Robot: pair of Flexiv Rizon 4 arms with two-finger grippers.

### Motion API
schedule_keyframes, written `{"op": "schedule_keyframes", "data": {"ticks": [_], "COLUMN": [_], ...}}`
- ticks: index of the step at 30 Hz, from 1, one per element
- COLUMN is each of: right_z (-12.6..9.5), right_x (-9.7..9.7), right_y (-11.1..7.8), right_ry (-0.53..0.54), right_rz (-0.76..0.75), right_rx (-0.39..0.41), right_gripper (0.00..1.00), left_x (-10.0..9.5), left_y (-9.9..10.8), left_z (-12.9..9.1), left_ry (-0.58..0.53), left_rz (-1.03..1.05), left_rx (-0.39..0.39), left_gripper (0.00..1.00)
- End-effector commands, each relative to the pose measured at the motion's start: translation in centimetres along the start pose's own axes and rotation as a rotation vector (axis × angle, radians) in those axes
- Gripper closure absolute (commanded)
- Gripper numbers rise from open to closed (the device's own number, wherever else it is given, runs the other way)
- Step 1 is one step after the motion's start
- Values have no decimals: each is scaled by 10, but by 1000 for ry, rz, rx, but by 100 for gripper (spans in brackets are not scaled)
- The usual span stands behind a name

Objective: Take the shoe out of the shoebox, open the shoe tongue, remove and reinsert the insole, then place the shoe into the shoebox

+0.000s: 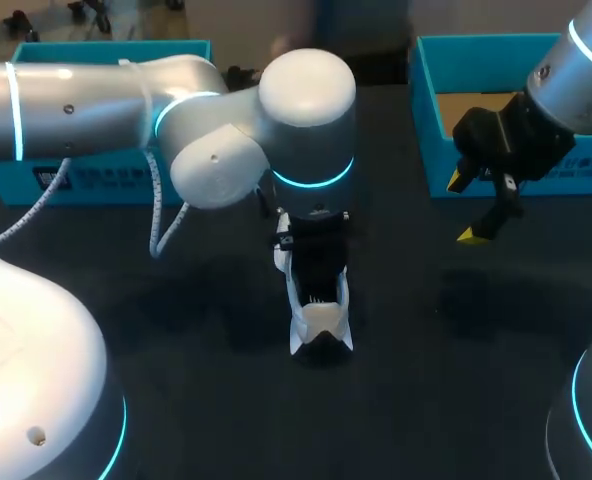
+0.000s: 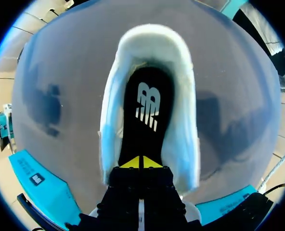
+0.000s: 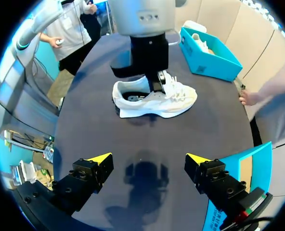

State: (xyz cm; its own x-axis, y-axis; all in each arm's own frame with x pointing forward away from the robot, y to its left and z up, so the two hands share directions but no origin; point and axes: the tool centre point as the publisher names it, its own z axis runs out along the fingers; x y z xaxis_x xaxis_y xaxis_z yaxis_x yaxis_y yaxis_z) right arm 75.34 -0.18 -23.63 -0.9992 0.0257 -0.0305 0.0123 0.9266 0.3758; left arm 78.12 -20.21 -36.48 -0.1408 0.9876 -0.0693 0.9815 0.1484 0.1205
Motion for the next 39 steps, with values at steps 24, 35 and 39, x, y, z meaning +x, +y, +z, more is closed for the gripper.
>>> {"op": "schedule_keyframes", "data": {"ticks": [24,35,39], "right_z": [0,0,0], "right_x": [0,0,0], "right_y": [0,0,0], "right_ry": [-1,-1,-1], "right_rz": [1,1,1], "right_rx": [3,3,3], "right_gripper": [0,0,0], "left_x": [12,13,12], "left_y": [-11,-9,-5], "left_z": [-23,-34,-43], "left_ry": [58,76,66], "left_rz": [35,56,57], "left_rx": [-36,-25,-23], "left_gripper": [0,0,0]}}
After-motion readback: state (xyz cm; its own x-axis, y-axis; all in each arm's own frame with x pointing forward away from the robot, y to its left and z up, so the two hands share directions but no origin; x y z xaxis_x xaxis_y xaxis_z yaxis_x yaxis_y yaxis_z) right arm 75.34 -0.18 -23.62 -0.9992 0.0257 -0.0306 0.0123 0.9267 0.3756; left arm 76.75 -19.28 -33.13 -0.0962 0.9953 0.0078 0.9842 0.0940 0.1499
